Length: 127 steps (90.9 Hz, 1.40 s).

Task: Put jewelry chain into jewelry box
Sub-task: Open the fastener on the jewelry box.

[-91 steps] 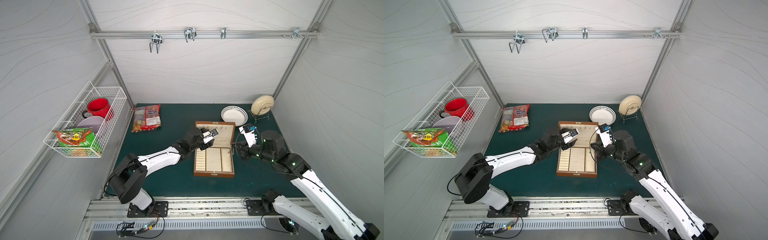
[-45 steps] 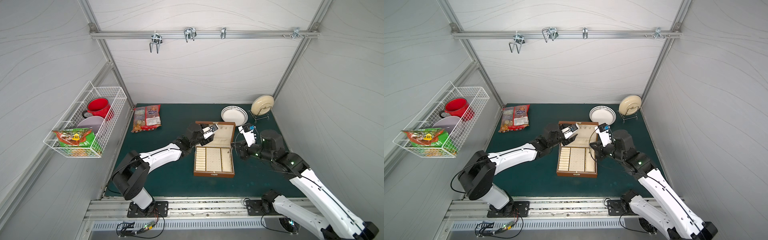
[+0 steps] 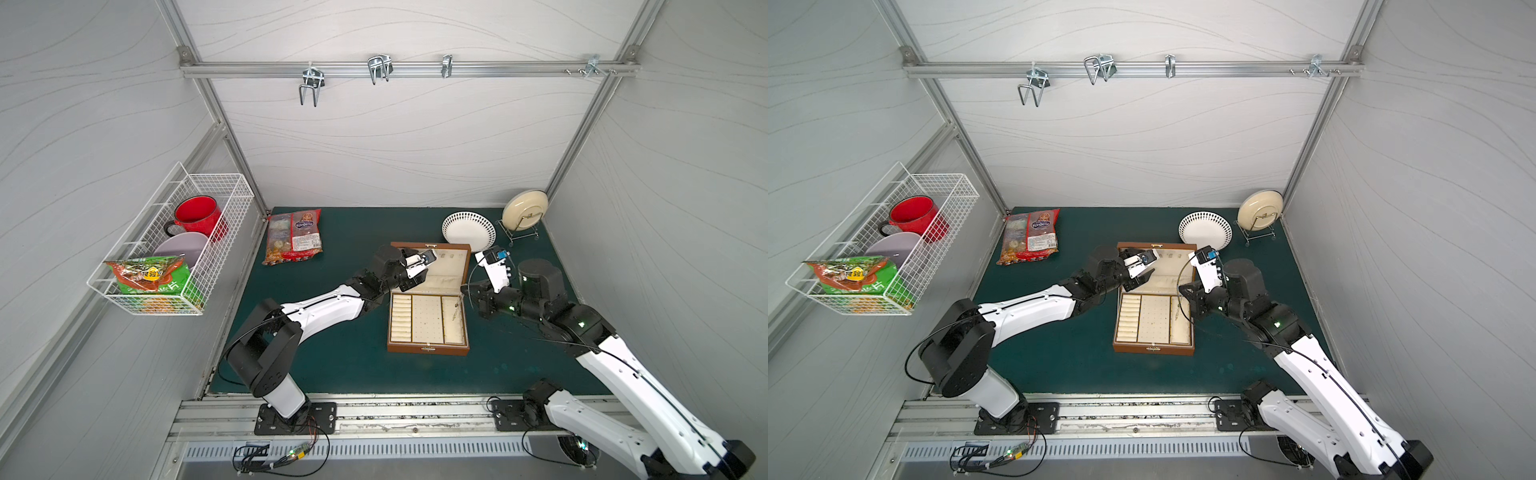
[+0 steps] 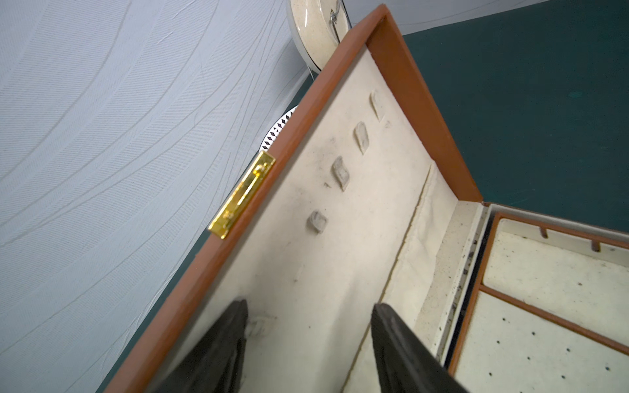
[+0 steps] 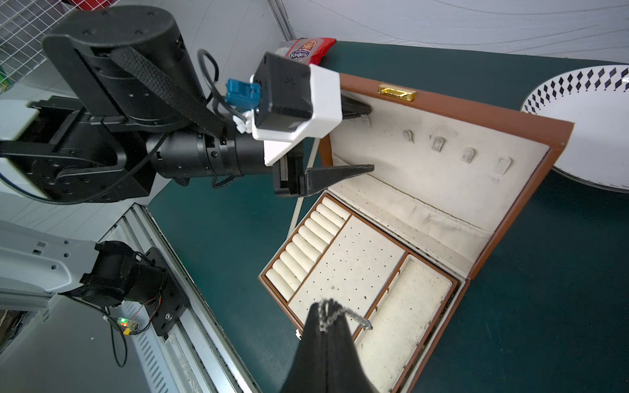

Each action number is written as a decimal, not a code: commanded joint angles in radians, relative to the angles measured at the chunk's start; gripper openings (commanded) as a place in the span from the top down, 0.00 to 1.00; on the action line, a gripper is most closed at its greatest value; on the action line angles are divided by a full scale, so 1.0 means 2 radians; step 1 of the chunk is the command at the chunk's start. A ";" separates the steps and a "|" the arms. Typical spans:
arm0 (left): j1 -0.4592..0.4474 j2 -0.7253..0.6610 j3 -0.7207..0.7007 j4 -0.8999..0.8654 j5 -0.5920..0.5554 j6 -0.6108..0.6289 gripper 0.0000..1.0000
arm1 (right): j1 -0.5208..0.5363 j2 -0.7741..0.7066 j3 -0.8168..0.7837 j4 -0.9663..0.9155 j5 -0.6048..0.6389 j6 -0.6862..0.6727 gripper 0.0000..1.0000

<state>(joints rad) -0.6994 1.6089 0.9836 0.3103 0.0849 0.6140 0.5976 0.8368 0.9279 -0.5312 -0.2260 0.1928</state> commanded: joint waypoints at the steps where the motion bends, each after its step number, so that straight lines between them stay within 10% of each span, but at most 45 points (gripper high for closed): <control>1: 0.002 -0.013 -0.003 -0.012 0.019 0.004 0.39 | -0.002 0.004 -0.003 0.014 -0.006 0.004 1.00; 81: 0.000 -0.028 -0.022 -0.030 0.029 -0.009 0.41 | -0.002 0.010 -0.005 0.021 -0.004 0.008 1.00; 127: 0.000 -0.110 0.075 -0.149 -0.034 -0.132 0.36 | -0.003 0.041 0.025 0.026 -0.030 -0.005 1.00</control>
<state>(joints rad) -0.6964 1.4754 1.0676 0.0700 0.0429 0.4519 0.5972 0.9024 0.9337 -0.5041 -0.2481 0.1936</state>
